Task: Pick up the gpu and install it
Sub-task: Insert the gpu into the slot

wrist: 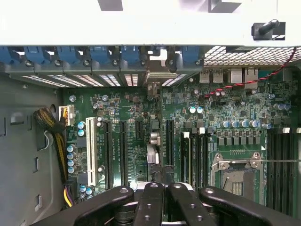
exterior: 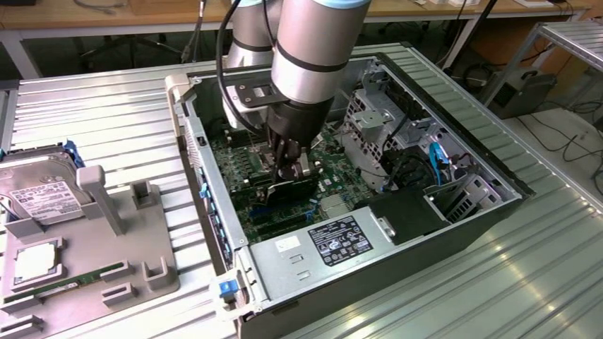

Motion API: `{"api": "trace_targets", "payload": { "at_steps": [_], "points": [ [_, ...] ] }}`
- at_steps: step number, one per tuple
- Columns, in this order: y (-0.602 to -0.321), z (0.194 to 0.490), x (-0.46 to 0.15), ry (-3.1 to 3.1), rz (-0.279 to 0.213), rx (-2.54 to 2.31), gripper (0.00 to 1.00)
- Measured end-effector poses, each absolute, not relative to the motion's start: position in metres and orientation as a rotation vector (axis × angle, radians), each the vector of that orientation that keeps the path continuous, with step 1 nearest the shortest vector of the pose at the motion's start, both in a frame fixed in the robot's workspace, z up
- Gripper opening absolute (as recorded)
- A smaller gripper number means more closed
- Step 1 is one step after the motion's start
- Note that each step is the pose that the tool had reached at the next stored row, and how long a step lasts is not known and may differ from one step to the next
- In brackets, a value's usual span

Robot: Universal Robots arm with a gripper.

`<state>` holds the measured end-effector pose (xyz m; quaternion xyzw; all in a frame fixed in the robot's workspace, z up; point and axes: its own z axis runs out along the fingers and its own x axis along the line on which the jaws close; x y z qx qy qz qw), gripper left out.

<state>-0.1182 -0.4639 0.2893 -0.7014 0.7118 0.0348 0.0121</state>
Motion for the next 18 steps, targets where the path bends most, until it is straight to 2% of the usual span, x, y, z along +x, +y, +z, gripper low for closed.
{"api": "trace_targets", "payload": {
  "at_steps": [18],
  "points": [
    [-0.459,0.274,-0.127,2.219,0.108,-2.187,0.11]
  ]
}}
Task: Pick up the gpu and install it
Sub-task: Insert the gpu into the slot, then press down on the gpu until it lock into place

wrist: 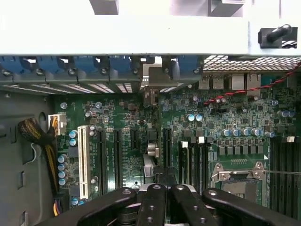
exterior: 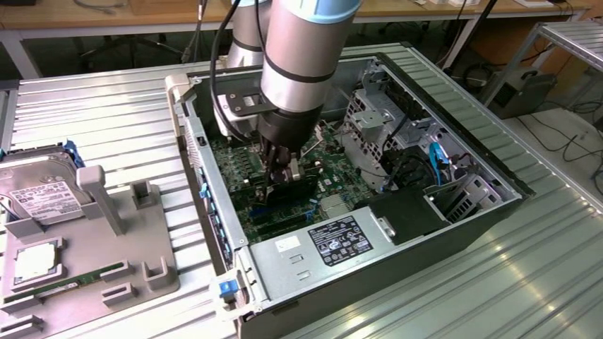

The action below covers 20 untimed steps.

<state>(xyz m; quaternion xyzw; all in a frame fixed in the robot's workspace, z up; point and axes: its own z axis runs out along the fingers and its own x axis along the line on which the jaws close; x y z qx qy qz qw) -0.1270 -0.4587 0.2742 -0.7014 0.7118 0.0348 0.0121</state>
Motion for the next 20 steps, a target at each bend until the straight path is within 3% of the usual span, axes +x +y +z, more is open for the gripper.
{"api": "trace_targets", "payload": {
  "at_steps": [20],
  "points": [
    [-0.4623,0.2729,-0.1286,2.219,0.108,-2.187,0.11]
  ]
}}
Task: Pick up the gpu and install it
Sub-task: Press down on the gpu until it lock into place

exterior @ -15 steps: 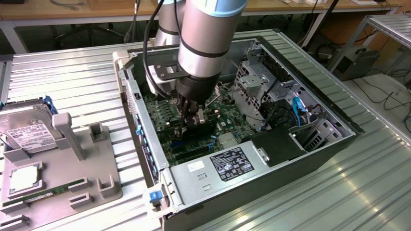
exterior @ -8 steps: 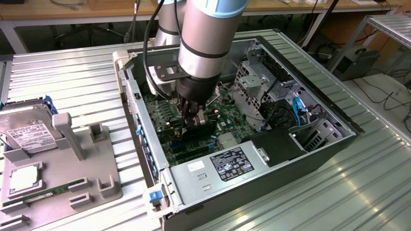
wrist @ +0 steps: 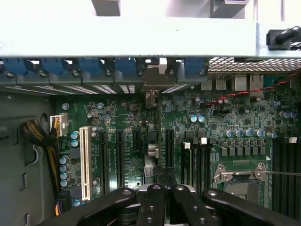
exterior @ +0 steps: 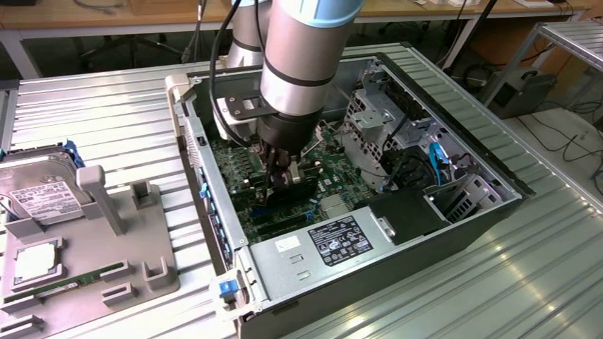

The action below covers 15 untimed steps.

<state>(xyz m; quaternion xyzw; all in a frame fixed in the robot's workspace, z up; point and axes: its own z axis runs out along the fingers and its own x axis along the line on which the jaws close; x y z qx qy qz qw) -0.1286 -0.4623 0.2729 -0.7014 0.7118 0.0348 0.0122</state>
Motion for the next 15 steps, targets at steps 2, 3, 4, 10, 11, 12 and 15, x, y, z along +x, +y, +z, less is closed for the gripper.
{"api": "trace_targets", "payload": {
  "at_steps": [2,3,4,10,11,12,15],
  "points": [
    [-0.4622,0.2727,-0.1291,2.219,0.108,-2.187,0.11],
    [-0.4622,0.2727,-0.1294,2.219,0.108,-2.187,0.11],
    [-0.4622,0.2726,-0.1297,2.219,0.108,-2.187,0.11],
    [-0.4622,0.2719,-0.1317,2.219,0.108,-2.187,0.11],
    [-0.4623,0.2717,-0.1322,2.219,0.108,-2.187,0.11],
    [-0.4622,0.2712,-0.1327,2.219,0.108,-2.187,0.11],
    [-0.4622,0.2708,-0.133,2.219,0.109,-2.187,0.11]
  ]
}}
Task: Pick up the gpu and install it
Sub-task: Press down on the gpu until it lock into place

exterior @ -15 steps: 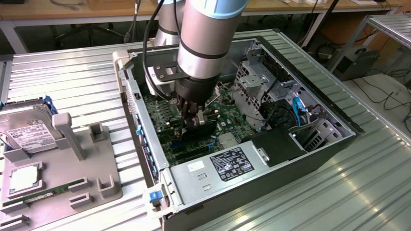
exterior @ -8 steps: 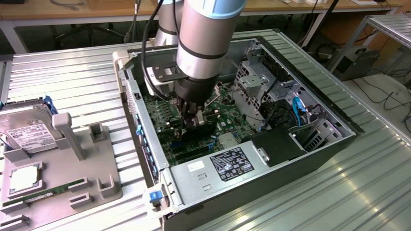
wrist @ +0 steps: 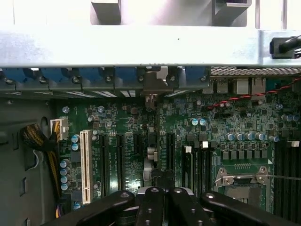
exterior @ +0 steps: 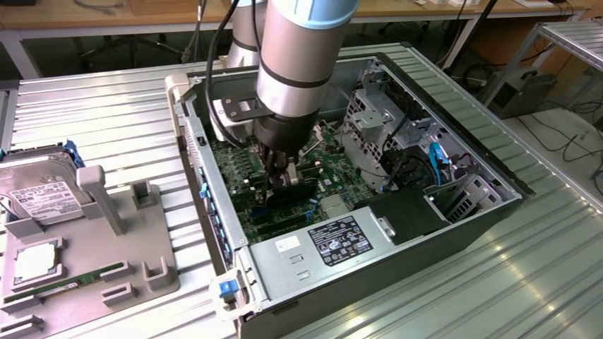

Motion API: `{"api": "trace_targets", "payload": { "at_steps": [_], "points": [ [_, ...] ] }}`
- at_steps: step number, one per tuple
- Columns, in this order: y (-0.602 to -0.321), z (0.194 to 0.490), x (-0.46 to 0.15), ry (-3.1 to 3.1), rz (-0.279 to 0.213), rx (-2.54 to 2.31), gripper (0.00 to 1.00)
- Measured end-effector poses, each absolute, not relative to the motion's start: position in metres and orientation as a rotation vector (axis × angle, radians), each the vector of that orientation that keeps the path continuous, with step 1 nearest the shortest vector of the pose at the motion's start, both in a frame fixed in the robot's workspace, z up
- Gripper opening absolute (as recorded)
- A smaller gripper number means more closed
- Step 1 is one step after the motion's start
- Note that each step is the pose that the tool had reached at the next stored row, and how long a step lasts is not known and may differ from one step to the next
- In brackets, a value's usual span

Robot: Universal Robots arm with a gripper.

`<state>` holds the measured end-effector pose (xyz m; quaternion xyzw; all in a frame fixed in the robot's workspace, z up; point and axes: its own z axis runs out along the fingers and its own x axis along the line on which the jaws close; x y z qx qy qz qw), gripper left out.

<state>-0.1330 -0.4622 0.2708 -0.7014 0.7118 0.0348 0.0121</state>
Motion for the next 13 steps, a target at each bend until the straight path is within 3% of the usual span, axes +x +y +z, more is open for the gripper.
{"api": "trace_targets", "payload": {
  "at_steps": [6,13],
  "points": [
    [-0.462,0.297,-0.133,2.219,0.11,-2.186,0.11],
    [-0.462,0.299,-0.133,2.218,0.111,-2.185,0.11]
  ]
}}
